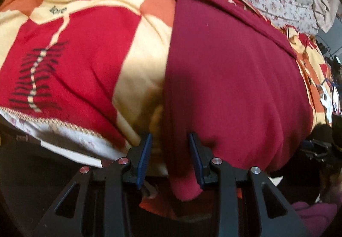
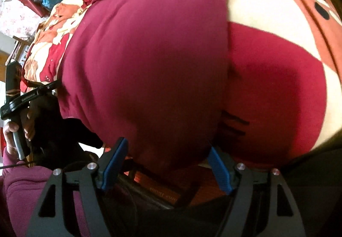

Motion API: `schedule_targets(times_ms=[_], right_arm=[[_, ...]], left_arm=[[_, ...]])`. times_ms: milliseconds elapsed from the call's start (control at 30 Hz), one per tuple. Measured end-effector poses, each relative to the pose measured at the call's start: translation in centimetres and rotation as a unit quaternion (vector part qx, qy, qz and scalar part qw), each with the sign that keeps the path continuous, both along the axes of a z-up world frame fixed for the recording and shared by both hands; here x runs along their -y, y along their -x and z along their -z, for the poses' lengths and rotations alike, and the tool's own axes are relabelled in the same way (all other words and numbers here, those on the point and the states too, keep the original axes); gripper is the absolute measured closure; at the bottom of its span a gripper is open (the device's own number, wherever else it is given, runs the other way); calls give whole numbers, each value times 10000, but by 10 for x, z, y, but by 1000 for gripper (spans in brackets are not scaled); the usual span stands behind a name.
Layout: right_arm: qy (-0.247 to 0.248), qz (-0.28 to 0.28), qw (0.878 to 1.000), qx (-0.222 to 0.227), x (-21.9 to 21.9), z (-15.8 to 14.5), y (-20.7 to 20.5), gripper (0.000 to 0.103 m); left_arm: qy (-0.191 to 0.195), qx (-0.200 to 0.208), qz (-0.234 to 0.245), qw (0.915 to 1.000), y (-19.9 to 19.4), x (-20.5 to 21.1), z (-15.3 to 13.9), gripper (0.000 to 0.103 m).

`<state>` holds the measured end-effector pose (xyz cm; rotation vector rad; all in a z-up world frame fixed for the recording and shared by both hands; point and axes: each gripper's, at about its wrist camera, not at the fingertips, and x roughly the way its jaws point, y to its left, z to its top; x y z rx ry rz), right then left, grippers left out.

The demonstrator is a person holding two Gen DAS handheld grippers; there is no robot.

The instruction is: Fold small clothes

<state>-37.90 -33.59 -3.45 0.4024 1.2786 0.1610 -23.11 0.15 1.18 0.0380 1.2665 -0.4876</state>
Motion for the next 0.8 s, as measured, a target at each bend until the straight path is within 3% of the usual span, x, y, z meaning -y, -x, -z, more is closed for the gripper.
schedule_targets(times_ms=[367,433,533,600,800], right_arm=[[-69,-32,9998,-194,-14,13,-9,20],[-36,36,9998,-206,-13,16,-7,32],[281,-275,9991,-133,-23,13,-6,61],[216,-410,9989,-35,-25,7,-5,82],[161,-725,9965,376,-22,-34,0,85]], left_arm=[[-438,-201,265,9985,9,17,19,88],[-474,-212,291,9982,7,20,20,88],[-523,-237,443,9974,7,28,22,90],[-459,-250,521,9973,9,32,20,103],[236,-146,208,9994,5,19,-9,103]])
